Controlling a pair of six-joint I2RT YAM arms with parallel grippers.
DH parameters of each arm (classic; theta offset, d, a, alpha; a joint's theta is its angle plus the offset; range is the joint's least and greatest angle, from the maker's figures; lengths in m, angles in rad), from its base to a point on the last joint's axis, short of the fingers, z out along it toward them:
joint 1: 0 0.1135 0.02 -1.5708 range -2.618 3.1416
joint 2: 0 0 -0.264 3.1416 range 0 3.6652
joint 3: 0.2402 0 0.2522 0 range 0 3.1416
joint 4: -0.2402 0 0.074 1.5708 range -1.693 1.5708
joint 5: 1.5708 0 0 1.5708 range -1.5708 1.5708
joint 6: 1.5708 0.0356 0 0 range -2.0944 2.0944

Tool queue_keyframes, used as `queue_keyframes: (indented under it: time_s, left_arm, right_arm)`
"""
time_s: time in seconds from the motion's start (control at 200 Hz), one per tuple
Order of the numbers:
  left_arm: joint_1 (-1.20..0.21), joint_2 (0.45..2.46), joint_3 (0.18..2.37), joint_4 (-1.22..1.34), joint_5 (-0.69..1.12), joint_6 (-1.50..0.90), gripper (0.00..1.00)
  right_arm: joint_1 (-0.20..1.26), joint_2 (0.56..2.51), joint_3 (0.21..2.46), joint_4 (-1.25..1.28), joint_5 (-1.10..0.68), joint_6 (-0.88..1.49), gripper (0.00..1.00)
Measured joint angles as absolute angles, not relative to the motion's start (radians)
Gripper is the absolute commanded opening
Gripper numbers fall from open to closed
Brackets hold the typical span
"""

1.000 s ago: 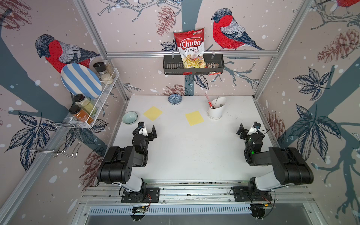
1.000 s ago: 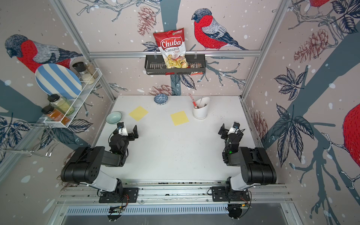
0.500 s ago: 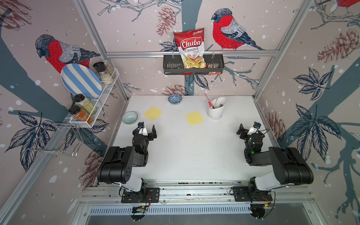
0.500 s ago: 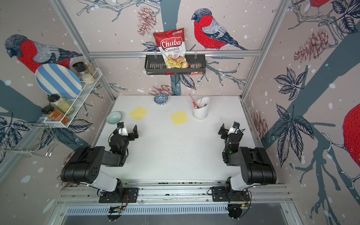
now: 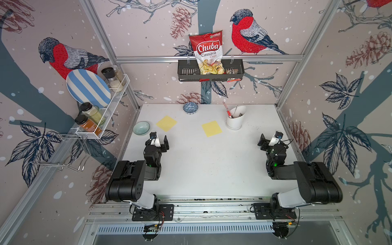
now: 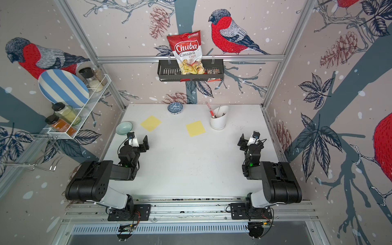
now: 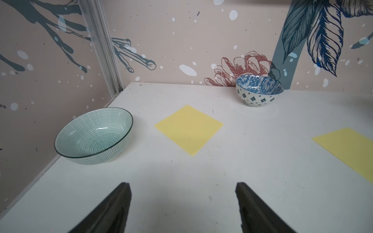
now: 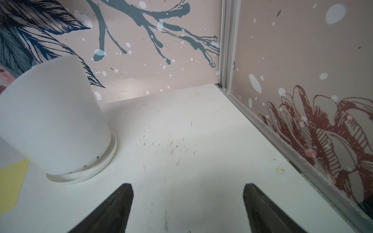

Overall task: Fold the square paper along the opposite sides
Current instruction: Move the paper at the center of the board.

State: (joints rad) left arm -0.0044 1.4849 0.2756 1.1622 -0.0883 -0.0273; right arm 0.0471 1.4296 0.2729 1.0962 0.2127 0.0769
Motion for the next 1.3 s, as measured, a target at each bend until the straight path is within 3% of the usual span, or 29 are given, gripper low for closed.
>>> queue_keyframes:
  time_s: [0.12, 0.255, 0.395, 0.455, 0.62, 0.655, 0.74, 0.86, 1.301]
  left_arm:
    - [-0.008, 1.362, 0.34, 1.036, -0.156, -0.056, 0.89]
    - [-0.031, 1.232, 0.387, 0.883, -0.207, -0.14, 0.86]
    - [-0.048, 1.154, 0.431, 0.767, -0.218, -0.258, 0.84]
    - [-0.059, 1.151, 0.471, 0.703, -0.221, -0.293, 0.83]
    - [-0.129, 1.177, 0.568, 0.553, -0.216, -0.309, 0.72]
    - [-0.139, 1.179, 0.575, 0.529, -0.216, -0.305, 0.65]
    - [-0.151, 1.177, 0.577, 0.483, -0.213, -0.299, 0.35]
    - [-0.157, 1.163, 0.577, 0.451, -0.209, -0.287, 0.0]
    - [-0.244, 1.227, 0.667, 0.387, -0.185, -0.292, 0.0]
  right_arm:
    - [0.141, 1.341, 0.412, 0.929, 0.262, 0.049, 0.87]
    - [0.347, 1.36, 0.624, 0.669, 0.321, 0.001, 0.86]
    - [0.562, 1.492, 0.852, 0.42, 0.371, 0.01, 0.72]
    - [0.613, 1.572, 0.947, 0.323, 0.355, 0.046, 0.58]
    - [0.634, 1.812, 1.209, 0.127, 0.215, 0.176, 0.0]
    - [0.634, 1.856, 1.259, 0.098, 0.197, 0.191, 0.0]
    - [0.631, 1.952, 1.366, 0.041, 0.159, 0.223, 0.0]
    - [0.609, 2.046, 1.471, -0.001, 0.116, 0.249, 0.0]
    - [0.562, 2.362, 1.794, -0.129, -0.06, 0.35, 0.0]
